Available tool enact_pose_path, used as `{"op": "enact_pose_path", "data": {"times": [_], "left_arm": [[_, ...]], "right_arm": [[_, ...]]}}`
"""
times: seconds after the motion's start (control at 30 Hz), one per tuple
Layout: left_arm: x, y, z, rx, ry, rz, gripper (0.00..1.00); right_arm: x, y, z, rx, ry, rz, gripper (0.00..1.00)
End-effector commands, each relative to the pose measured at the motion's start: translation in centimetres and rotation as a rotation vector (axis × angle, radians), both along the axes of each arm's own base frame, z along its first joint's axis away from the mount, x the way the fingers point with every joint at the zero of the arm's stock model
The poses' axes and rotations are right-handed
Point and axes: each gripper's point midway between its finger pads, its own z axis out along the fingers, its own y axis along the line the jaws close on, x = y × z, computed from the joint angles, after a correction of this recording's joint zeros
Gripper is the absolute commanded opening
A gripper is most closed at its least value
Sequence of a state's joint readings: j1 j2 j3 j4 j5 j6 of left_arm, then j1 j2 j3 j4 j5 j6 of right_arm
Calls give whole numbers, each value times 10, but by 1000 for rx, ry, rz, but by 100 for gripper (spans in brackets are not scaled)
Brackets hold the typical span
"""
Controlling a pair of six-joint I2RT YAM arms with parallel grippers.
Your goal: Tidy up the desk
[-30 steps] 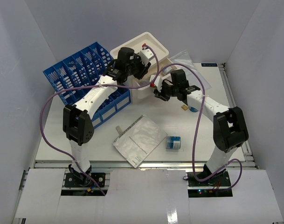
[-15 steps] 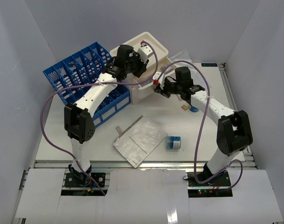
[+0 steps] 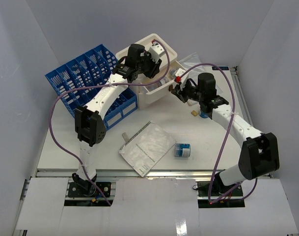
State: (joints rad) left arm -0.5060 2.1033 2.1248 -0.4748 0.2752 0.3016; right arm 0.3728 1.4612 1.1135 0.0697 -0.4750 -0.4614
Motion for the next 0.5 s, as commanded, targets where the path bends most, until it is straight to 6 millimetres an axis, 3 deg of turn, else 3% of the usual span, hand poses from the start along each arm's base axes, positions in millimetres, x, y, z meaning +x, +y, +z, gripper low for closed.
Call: {"op": "enact_pose_path", "data": {"times": [0.0, 0.17, 0.27, 0.47], "left_arm": [[1, -4, -10, 9, 21, -2, 38], [-7, -12, -20, 15, 36, -69, 20], [-14, -19, -26, 15, 48, -115, 16], [-27, -26, -35, 25, 60, -181, 13]], "right_arm": [[16, -13, -9, 25, 55, -129, 15], [28, -26, -28, 25, 108, -252, 9], [36, -28, -31, 49, 117, -304, 8], [68, 4, -11, 126, 115, -286, 8]]}}
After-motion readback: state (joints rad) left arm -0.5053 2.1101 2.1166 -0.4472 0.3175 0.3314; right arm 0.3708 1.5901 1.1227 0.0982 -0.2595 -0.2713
